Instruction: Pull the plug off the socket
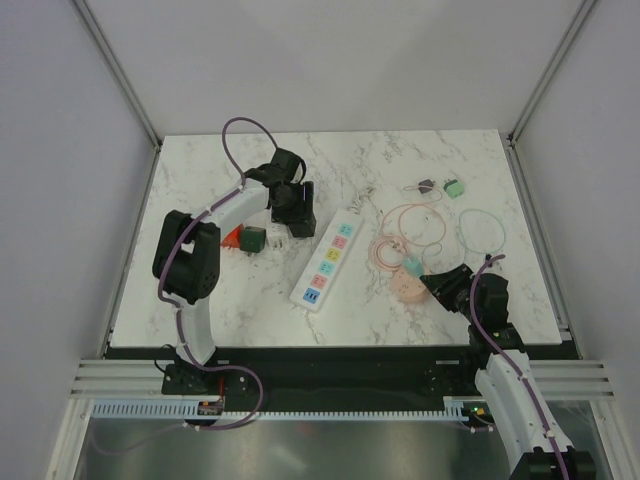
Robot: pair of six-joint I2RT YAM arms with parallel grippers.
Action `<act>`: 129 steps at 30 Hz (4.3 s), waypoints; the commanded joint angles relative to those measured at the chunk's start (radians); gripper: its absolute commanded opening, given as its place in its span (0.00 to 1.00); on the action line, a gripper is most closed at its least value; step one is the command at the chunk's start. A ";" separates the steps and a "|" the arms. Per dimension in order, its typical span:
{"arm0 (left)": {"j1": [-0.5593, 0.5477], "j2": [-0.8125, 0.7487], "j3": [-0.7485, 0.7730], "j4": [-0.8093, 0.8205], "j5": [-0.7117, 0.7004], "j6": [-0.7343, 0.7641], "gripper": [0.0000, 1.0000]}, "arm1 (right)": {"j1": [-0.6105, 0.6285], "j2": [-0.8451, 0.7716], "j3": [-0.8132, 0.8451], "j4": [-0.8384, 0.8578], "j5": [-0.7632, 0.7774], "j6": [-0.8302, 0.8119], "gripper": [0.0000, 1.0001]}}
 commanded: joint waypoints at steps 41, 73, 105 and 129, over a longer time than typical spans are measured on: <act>-0.374 -0.377 -0.327 0.435 0.158 -0.010 0.96 | -0.004 0.053 -0.024 -0.097 0.067 -0.068 0.00; -0.519 0.093 0.051 0.489 0.215 0.132 0.87 | -0.004 0.064 -0.028 -0.077 0.027 -0.078 0.00; -0.516 0.141 0.092 0.469 0.287 0.036 0.02 | -0.004 0.090 0.001 -0.064 -0.088 -0.094 0.38; -0.517 0.118 0.075 0.492 0.281 0.020 0.02 | -0.003 0.015 0.013 -0.124 -0.195 -0.017 0.56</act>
